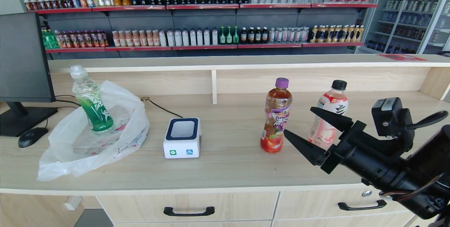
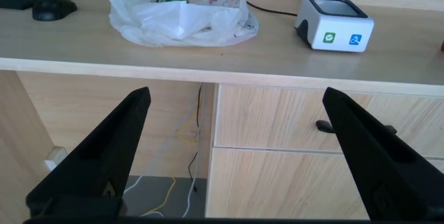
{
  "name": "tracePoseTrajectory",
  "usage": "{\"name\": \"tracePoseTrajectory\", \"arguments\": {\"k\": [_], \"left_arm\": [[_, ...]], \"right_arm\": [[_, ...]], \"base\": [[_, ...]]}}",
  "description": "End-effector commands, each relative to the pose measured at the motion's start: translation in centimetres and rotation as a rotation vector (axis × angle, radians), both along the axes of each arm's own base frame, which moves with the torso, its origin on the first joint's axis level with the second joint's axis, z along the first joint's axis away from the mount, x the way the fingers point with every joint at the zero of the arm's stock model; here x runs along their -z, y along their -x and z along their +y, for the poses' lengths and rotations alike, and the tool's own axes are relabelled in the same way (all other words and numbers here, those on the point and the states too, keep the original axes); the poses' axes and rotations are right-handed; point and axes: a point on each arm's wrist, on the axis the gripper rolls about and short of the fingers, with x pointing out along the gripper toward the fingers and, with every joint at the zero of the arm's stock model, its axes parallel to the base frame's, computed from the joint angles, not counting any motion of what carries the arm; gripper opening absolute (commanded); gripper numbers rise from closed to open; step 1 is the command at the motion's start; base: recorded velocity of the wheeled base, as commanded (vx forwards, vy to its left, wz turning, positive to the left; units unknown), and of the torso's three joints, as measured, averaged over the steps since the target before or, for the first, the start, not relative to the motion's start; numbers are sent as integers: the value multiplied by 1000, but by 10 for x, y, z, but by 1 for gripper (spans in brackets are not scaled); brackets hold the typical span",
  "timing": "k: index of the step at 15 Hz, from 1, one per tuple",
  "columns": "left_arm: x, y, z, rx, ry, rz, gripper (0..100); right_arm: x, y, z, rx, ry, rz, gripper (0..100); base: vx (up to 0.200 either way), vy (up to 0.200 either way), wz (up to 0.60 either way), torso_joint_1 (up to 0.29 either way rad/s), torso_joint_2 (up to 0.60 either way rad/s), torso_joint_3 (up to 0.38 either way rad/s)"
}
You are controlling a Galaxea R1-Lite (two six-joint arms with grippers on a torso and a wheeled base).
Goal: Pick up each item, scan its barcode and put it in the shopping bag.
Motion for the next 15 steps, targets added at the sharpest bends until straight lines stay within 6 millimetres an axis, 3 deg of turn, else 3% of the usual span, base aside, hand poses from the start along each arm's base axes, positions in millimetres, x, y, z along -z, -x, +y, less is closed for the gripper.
{"name": "tracePoseTrajectory", "arguments": {"k": [1,5,7,13,15], "left_arm": [[0,0,0,0,0,-1,100],[0,0,0,0,0,-1,100],[0,0,0,0,0,-1,100],[0,0,0,0,0,-1,100],[0,0,0,0,0,-1,100]], "right_arm": [[9,-6,3,29,21,30,100],[14,-11,5,38,16,52,100],[21,-22,19,70,18,68,100],[43,-62,44,468,-99,152,100],[50,-63,45,477,-86,168,100]], "base": [[0,0,0,0,0,0],[0,0,0,0,0,0],[0,0,0,0,0,0],[0,0,0,0,0,0],[0,0,0,0,0,0]]}}
